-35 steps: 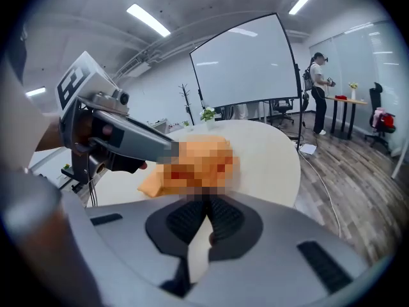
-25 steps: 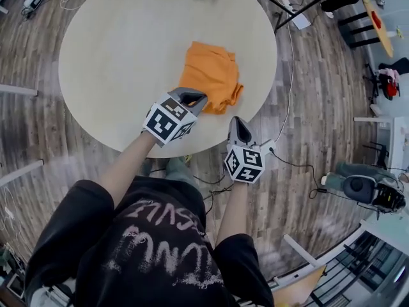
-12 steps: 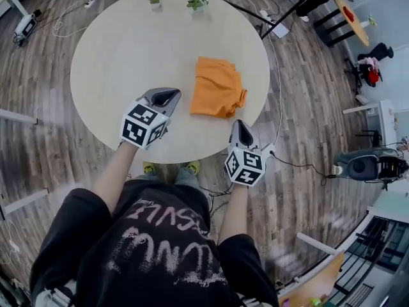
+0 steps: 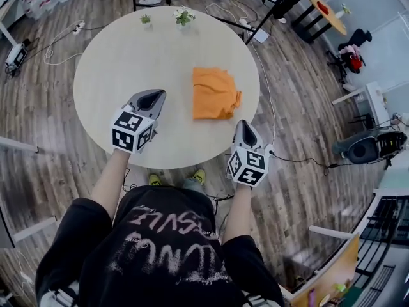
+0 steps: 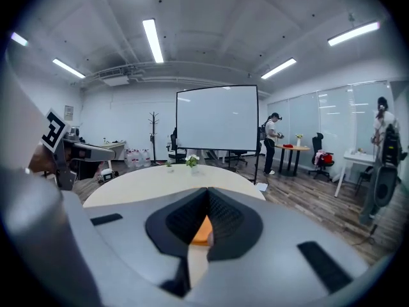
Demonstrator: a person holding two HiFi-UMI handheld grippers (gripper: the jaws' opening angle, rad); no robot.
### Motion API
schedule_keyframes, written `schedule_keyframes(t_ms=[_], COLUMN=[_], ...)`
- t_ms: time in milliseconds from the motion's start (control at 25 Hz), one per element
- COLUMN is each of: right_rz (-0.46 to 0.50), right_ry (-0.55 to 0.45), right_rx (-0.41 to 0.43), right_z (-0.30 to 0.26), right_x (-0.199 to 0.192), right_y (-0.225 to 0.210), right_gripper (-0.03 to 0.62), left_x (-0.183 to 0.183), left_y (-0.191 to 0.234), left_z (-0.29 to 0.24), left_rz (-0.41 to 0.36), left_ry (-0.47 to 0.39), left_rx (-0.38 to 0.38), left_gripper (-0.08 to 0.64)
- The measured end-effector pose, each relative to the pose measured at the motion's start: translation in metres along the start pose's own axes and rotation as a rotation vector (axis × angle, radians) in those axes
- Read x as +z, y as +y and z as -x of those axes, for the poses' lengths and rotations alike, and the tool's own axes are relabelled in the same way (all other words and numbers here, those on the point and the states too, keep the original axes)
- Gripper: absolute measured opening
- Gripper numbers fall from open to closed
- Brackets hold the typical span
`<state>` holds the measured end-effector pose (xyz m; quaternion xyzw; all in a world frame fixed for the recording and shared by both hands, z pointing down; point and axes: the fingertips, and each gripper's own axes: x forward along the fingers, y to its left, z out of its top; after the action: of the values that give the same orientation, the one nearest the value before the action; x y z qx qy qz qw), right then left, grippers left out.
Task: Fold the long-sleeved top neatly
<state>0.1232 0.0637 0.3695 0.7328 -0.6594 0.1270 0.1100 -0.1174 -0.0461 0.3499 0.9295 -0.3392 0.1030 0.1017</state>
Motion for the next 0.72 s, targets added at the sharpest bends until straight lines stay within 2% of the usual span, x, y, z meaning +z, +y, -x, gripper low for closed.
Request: schedule_keyframes(t_ms=[560, 720], right_rz=[0.029, 0.033], right_ry=[-0.117, -0.155], right_rx=[-0.079, -0.088], right_z=[0.030, 0.034], right_x=[0.064, 0.081], right_y=[0.000, 0.000], right_gripper=[0.005, 0.003], left_x=[0.065, 0.077], left_y=[0.026, 0.031], left_z=[0.021, 0.023], left_rz=[-0.049, -0.097], left_ry=[-0.134, -0.150], left_rx=[0.043, 0.062], left_gripper=[0.009, 0.010])
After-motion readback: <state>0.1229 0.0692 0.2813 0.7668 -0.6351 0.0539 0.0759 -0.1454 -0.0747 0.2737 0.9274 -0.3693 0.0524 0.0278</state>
